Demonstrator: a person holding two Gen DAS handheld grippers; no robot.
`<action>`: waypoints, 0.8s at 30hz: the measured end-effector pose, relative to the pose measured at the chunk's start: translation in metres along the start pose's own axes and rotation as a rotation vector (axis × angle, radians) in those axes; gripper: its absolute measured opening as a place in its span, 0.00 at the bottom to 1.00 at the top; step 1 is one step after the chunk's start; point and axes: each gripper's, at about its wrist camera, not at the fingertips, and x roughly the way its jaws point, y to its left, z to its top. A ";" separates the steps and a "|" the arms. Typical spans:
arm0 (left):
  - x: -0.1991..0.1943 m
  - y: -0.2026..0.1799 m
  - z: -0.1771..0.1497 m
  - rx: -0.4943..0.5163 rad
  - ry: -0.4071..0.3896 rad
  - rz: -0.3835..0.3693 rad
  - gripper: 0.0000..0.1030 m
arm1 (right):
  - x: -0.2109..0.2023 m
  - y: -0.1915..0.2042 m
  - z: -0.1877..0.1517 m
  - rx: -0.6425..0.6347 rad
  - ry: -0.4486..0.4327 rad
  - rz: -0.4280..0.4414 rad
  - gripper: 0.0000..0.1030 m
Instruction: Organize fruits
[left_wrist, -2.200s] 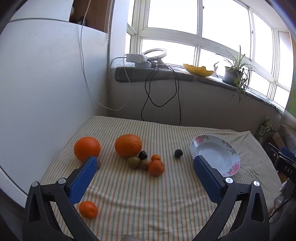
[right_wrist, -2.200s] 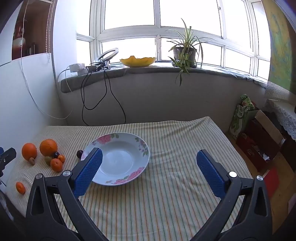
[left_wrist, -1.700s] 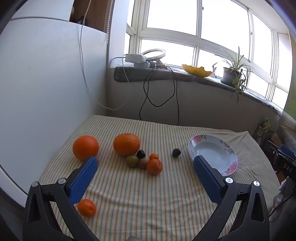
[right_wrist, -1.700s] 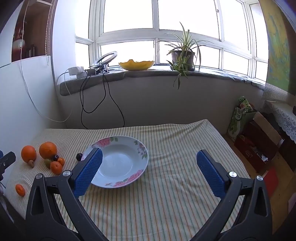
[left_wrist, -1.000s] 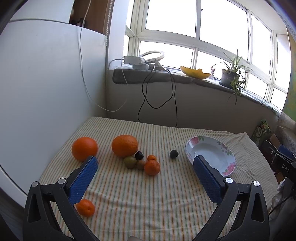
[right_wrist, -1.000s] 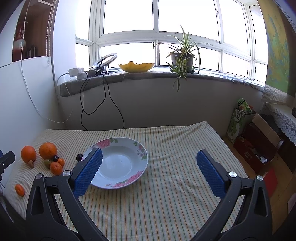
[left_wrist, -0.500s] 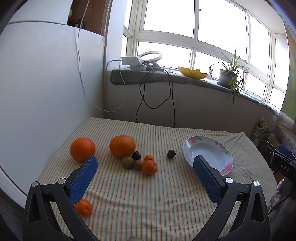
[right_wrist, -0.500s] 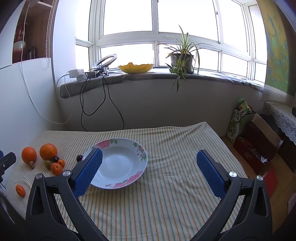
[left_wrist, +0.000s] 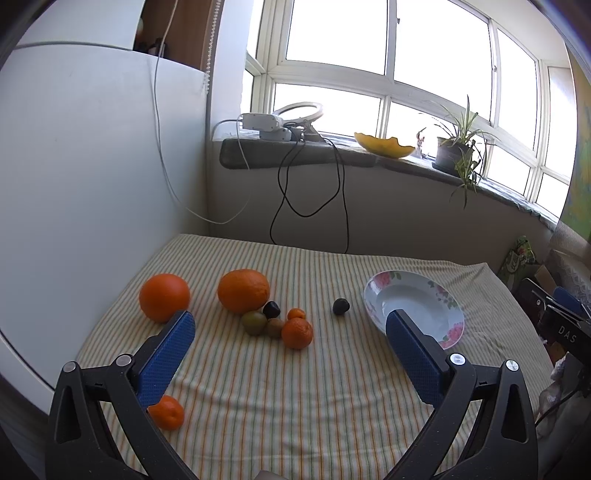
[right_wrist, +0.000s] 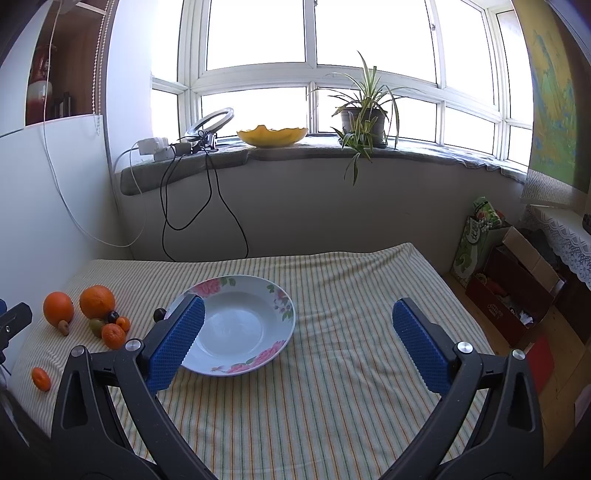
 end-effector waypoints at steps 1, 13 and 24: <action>0.000 0.000 0.000 0.000 0.000 -0.001 0.99 | -0.001 0.000 0.000 0.000 -0.001 0.000 1.00; -0.001 -0.001 0.000 -0.002 -0.005 -0.004 0.99 | -0.001 0.000 0.000 -0.001 -0.001 0.000 1.00; -0.001 0.005 -0.001 -0.015 -0.004 -0.002 0.99 | -0.001 0.002 0.000 -0.005 0.002 0.002 1.00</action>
